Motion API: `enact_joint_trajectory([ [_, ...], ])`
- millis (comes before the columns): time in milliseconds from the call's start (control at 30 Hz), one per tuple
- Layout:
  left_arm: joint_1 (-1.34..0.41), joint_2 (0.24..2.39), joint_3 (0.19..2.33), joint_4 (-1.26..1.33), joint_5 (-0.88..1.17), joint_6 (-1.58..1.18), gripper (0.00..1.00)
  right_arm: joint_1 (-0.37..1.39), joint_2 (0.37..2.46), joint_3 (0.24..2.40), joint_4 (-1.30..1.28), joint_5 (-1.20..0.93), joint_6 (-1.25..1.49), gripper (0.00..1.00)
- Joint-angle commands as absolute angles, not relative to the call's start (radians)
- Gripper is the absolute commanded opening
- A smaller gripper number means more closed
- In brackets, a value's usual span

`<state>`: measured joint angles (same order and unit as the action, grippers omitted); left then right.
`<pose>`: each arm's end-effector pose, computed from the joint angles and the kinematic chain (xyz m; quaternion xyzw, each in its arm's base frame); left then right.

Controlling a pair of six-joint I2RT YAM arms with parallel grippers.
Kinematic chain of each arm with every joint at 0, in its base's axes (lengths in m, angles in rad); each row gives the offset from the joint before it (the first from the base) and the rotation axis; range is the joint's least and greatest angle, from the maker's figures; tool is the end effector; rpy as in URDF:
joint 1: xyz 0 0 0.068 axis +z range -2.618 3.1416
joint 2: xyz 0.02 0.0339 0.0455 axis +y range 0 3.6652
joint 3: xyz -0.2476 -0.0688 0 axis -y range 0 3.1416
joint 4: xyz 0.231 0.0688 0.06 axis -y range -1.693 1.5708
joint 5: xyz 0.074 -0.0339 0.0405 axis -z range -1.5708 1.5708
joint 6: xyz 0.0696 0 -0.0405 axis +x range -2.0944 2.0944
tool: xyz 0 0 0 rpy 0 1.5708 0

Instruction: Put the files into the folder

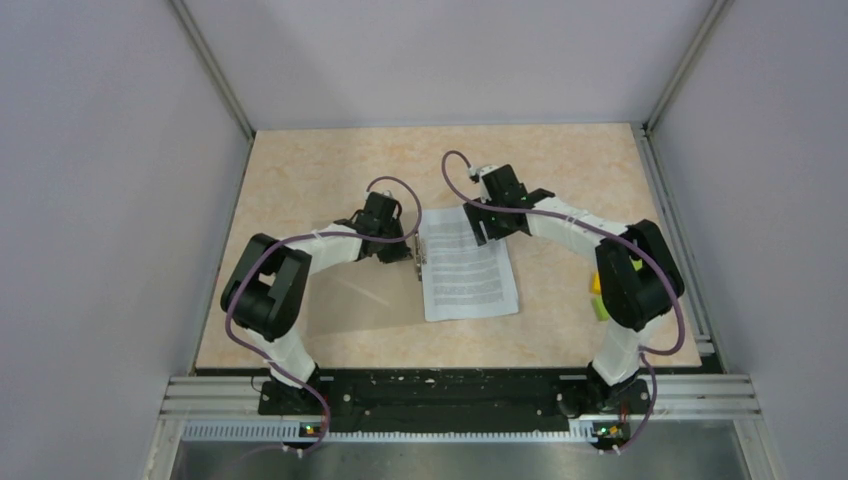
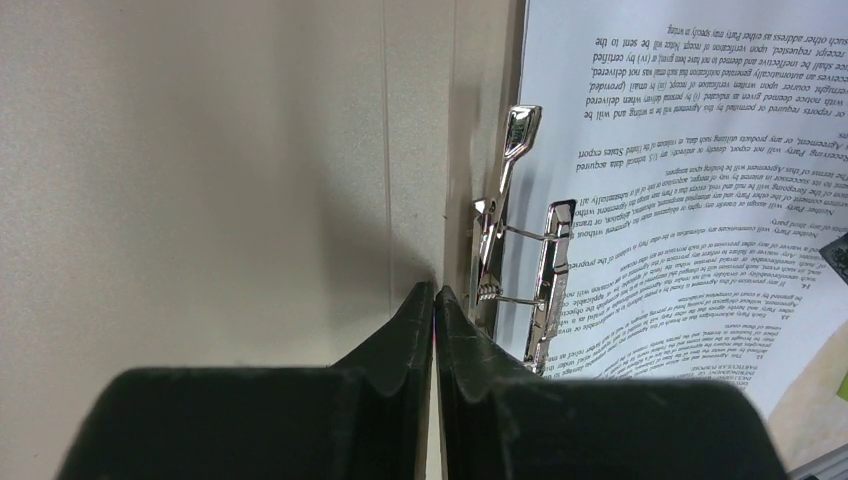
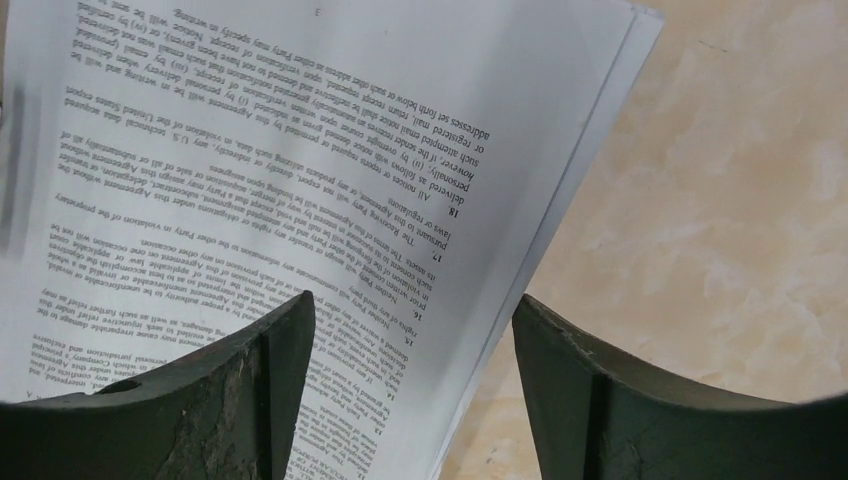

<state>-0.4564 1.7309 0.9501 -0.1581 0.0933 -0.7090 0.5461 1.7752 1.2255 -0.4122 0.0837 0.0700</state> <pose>0.3117 -0.1603 0.1223 -0.1052 0.9437 -0.2078 0.2348 0.3282 0.1927 0.1688 -0.2126 0.9293 0.0528 0.2975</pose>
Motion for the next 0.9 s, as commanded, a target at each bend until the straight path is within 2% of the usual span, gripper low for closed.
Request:
enact_joint_trajectory([
  [0,-0.462,1.745,0.976,-0.146,0.11,-0.708,0.08,0.51,1.816,1.276,-0.392,0.024,0.111,0.73],
  [200,-0.46,1.756,0.982,-0.144,0.11,-0.707,0.08,0.484,1.85,1.29,-0.398,0.005,0.14,0.79],
  [867,-0.462,1.771,0.983,-0.138,0.108,-0.713,0.08,0.45,1.884,1.259,-0.328,-0.103,0.228,0.87],
])
